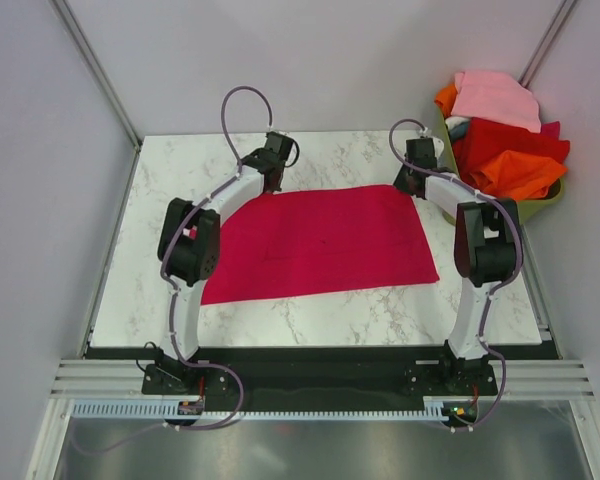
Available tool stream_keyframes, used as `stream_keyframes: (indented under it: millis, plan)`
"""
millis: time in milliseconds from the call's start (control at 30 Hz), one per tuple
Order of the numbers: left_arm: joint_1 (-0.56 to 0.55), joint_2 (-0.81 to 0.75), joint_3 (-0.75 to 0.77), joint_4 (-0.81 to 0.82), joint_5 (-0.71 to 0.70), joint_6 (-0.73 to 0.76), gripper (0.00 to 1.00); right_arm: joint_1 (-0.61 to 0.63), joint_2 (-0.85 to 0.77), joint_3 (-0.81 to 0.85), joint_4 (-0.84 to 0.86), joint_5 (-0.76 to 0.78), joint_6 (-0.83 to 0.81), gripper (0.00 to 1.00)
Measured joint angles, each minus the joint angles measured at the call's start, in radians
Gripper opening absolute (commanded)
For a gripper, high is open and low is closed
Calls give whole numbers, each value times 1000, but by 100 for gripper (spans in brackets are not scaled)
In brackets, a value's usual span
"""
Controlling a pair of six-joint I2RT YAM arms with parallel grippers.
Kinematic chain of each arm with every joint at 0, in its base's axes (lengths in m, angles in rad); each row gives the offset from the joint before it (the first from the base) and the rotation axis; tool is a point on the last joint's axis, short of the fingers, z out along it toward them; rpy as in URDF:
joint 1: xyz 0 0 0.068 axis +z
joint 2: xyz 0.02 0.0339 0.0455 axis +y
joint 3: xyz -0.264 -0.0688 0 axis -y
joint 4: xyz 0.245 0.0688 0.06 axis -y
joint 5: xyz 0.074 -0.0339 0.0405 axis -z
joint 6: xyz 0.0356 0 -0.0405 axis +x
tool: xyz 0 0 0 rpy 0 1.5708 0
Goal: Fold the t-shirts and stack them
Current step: Fold the tshirt
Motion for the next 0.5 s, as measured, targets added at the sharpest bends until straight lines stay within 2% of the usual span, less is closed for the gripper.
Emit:
stream_keyframes:
  millis: [200,500]
  plan:
    - [-45,-111,-193,-1,-102,-100,2,0,-95,-86,-1,-10,0,0]
    - [-174,-225,-339,-9,-118,-269,7,-1,-193,-206,0,-26,0,0]
